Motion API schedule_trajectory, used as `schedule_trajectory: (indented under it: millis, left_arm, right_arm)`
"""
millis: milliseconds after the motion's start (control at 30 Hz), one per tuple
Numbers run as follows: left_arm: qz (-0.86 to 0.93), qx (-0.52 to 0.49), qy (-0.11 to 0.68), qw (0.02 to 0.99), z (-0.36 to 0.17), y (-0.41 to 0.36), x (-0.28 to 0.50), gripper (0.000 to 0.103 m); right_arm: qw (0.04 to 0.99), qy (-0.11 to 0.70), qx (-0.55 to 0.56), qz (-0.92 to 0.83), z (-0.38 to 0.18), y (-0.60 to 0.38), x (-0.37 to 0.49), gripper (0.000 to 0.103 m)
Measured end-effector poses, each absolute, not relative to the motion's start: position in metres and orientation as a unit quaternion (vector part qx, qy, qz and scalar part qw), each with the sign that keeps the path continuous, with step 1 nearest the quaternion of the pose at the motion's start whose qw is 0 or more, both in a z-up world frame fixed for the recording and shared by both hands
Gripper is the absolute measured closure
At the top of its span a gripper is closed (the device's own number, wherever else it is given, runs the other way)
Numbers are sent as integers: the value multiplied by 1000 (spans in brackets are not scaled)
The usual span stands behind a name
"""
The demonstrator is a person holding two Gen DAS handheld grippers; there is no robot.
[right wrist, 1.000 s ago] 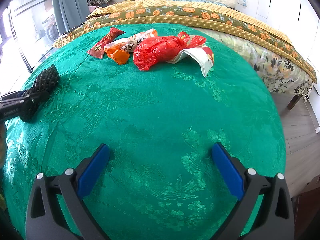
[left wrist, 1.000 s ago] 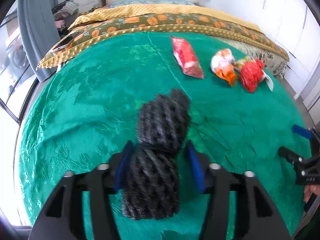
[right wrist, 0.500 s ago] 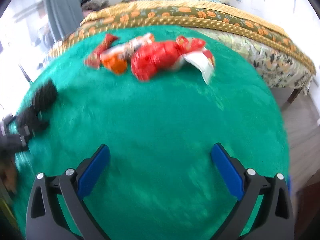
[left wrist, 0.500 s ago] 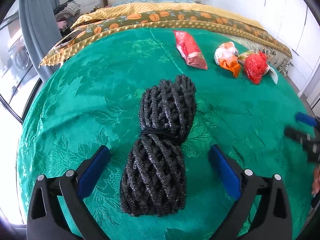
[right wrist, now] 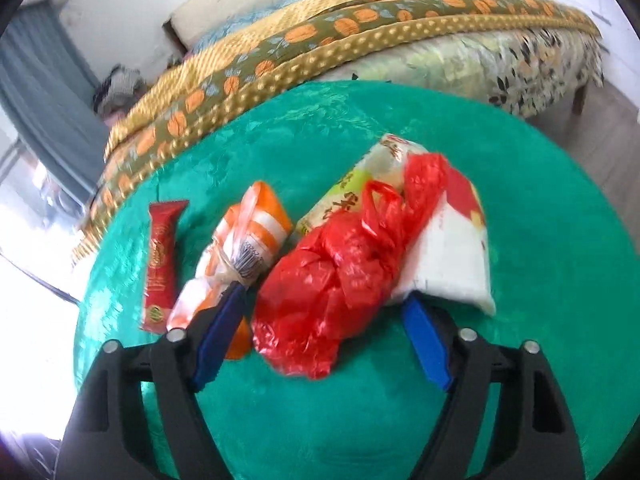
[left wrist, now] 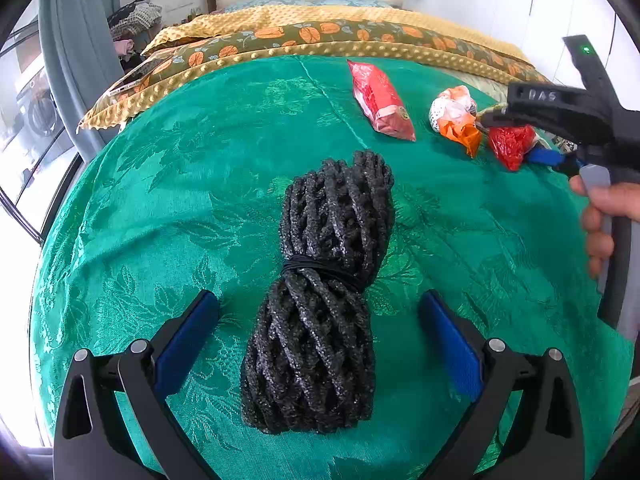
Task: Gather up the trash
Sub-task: 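Grasp the red plastic bag with the right tool and lift it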
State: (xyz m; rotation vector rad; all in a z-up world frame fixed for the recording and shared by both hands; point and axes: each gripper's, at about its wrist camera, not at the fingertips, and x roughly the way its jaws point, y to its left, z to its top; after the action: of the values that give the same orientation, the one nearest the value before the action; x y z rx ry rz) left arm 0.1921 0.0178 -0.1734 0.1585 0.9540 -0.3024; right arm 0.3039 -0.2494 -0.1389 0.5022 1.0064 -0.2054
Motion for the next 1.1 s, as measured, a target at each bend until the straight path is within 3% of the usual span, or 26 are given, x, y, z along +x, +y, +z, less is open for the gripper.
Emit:
schedule_trajectory:
  millis: [133,500,600,667,767,1000,1100]
  left_arm:
    - [-145,76,457,874,-173,18,192,4]
    - [-143,78,457,874,-174,17,192,4]
    - [-143,78,457,874,-174,17,193,4]
    - [-143,78,457,874,-174,17,192,4]
    - [-143,78,457,874,-174,17,192,4]
    - [-143,78,457,874,-174,17,192,4]
    - [-143,79,457,874,-173,17,192,4]
  right_arm:
    - [848,494,180,-63,-134,-244,292,64]
    - [772,609,0,184,-92,-199,190,65]
    - [782,601,-23,162,-104,-198,175,57]
    - [800,584,-21,137,-117,-200,166,29]
    - [837,535,-14,114,-129,-198,147,16]
    - [855,484,102,157,-118,-203,117,15]
    - [848,495,95,164,-110,-203,105,15]
